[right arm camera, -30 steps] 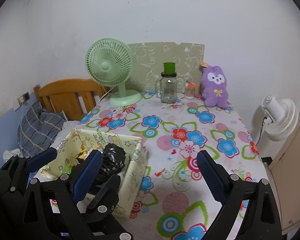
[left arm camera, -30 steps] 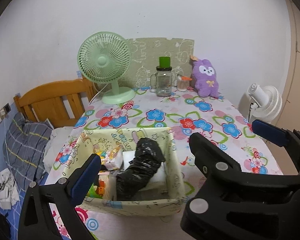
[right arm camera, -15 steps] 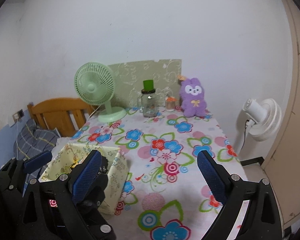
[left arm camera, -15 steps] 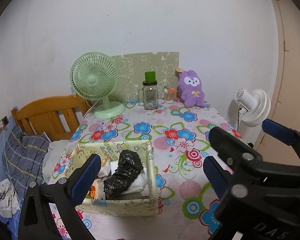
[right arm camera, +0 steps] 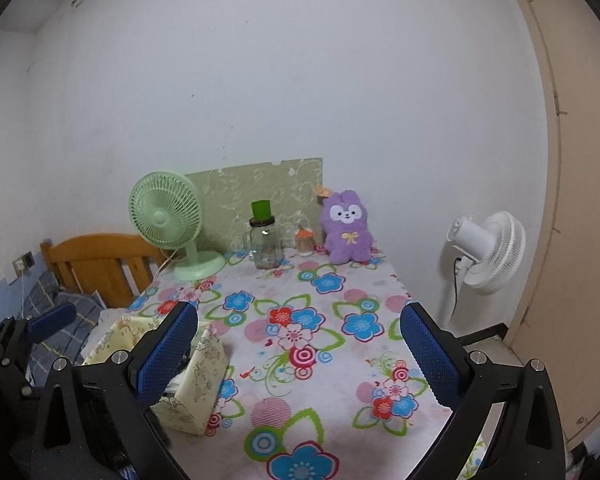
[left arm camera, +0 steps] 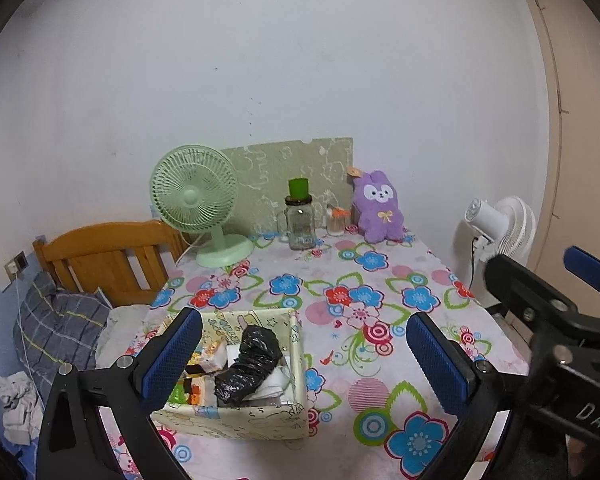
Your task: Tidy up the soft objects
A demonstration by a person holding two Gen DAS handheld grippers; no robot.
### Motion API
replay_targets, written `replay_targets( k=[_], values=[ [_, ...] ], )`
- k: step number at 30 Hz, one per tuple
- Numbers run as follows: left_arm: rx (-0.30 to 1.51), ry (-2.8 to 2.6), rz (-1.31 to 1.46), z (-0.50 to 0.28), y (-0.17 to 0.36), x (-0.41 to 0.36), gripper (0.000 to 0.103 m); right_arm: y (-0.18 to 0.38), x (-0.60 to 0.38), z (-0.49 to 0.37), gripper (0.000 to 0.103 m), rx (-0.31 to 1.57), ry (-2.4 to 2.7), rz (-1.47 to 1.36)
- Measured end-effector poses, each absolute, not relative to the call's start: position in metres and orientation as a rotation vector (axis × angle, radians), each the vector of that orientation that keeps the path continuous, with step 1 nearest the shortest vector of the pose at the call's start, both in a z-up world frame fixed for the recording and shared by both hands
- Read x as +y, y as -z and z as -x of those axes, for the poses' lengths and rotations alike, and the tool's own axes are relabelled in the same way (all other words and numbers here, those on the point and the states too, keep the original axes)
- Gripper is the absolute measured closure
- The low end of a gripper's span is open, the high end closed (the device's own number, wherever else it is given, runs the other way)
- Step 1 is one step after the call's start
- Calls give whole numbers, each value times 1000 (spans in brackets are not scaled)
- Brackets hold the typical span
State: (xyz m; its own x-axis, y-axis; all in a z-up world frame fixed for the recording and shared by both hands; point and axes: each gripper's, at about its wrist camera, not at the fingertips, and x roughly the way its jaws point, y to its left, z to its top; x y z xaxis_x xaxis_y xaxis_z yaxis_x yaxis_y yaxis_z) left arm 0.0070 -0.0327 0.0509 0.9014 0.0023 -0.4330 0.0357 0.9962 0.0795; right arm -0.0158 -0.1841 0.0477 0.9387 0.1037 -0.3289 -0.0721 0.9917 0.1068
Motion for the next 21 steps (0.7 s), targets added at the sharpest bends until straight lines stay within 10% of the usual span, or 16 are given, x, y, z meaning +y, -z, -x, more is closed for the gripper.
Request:
replay_targets(
  k=[21],
  values=[
    [365, 1, -63, 11, -63, -23, 0, -52, -202, 39, 0, 298, -30, -139]
  ],
)
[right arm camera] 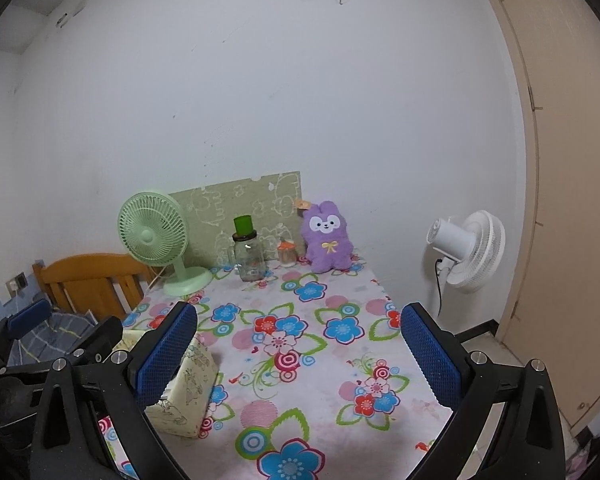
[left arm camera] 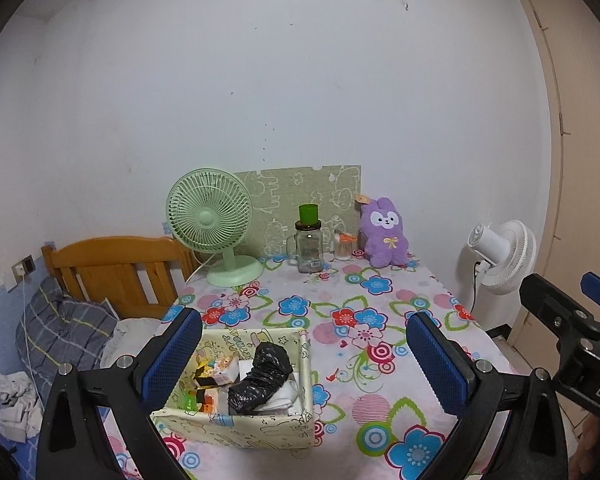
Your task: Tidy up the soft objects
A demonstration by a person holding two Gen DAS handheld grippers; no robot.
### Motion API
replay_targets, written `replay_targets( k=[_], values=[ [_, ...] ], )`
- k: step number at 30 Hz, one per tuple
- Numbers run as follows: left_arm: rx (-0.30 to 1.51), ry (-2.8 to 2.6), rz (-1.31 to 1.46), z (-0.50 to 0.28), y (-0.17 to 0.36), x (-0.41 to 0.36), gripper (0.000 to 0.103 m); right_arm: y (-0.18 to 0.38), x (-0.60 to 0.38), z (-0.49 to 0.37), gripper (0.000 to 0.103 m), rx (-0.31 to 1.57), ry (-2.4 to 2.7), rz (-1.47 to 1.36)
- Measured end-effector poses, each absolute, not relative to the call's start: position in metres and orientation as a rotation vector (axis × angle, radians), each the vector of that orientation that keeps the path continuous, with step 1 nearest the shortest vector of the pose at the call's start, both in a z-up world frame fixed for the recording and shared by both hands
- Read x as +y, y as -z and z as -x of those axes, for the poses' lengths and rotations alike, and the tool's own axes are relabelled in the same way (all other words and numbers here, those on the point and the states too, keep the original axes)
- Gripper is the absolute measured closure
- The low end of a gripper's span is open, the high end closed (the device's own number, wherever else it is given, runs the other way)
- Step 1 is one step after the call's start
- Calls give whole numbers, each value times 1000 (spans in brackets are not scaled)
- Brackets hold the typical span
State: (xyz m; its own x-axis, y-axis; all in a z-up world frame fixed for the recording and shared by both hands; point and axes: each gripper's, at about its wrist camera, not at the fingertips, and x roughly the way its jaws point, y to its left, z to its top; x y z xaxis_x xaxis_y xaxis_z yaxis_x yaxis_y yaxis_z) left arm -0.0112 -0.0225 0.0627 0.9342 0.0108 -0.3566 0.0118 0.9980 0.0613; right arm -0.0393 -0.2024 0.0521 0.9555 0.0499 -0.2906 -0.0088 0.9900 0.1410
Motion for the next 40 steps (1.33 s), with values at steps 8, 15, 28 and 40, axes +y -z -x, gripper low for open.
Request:
replay_targets(
  k=[8, 15, 28, 40],
  values=[
    [369, 5, -49, 11, -63, -20, 0, -53, -202, 41, 0, 300, -27, -134],
    [376, 4, -22, 10, -61, -17, 0, -54, -202, 37, 0, 317, -23, -123],
    [390, -6, -8, 6, -57, -12, 0, -50, -197, 29, 0, 337, -34, -105],
    [412, -16, -4, -2, -53, -7, 0, -47, -192, 22, 0, 353, -35, -93]
  ],
)
